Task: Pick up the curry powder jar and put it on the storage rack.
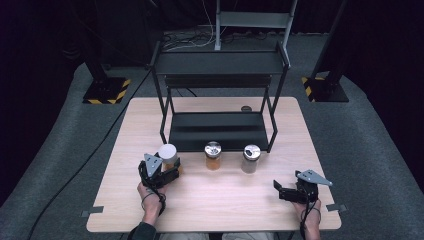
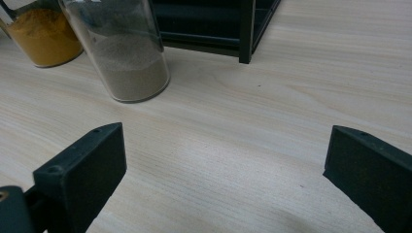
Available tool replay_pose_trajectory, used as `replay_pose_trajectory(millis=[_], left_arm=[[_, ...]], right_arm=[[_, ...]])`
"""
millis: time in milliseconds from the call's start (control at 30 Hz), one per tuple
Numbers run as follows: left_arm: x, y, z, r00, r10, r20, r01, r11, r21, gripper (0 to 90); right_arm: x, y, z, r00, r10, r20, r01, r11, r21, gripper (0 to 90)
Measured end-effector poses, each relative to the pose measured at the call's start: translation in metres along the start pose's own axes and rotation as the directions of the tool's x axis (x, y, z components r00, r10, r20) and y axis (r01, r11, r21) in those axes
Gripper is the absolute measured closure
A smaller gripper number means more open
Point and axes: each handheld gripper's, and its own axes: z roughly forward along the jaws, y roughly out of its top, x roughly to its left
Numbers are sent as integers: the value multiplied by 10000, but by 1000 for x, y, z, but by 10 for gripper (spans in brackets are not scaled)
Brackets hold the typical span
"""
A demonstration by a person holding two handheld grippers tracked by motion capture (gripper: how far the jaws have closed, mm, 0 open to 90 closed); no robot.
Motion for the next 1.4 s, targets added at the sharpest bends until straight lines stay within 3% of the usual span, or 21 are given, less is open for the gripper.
replay_pose_trajectory(millis=[333,733,1400], left_arm=[[1,-2,3,9999,79,134,-78,9999,-89,339],[5,-3,2,9995,97,310,-93,9999,-124,347],[1,0,1,9992,308,239,-308,9995,-37,350]], right_arm=[[0,0,0,10000,17,-8,-17,10000,-14,11],[-1,-1,-1,10000,47,-36,-47,10000,-65,12],[-2,-1,-1,10000,36,-76,-37,10000,-62,12]])
